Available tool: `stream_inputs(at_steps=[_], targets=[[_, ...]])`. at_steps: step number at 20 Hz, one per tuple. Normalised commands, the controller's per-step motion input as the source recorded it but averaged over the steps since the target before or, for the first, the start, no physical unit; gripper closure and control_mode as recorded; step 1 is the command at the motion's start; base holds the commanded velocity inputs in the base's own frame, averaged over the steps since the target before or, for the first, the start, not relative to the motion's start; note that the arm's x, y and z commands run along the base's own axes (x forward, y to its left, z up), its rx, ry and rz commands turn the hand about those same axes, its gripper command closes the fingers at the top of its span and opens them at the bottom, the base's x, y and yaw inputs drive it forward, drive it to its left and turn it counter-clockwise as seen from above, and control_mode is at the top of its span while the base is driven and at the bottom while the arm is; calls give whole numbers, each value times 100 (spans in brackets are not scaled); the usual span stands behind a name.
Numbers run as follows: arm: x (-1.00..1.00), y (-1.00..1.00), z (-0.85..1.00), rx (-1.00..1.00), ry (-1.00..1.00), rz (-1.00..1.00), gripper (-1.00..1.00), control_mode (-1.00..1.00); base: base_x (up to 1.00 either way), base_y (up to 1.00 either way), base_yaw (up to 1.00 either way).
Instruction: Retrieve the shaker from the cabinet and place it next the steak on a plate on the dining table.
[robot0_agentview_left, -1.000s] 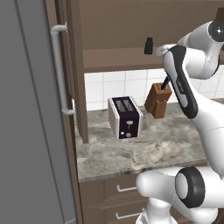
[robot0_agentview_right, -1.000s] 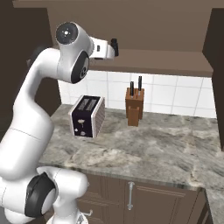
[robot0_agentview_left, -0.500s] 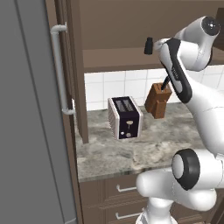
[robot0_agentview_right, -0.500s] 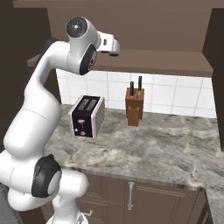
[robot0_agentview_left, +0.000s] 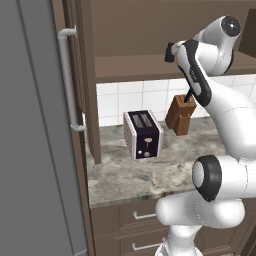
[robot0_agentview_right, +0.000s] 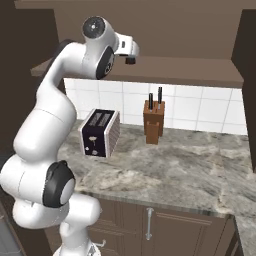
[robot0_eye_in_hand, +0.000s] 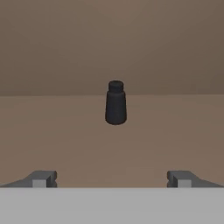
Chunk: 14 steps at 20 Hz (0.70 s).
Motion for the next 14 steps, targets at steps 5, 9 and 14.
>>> stream_inputs(at_steps=[5,9,14], targets=[[33,0,0,0,0,1,-100,-100,0,0,0],[41,0,-7,0,0,2,-100,-100,0,0,0],[42,-1,-9,0,0,3,-100,-100,0,0,0]])
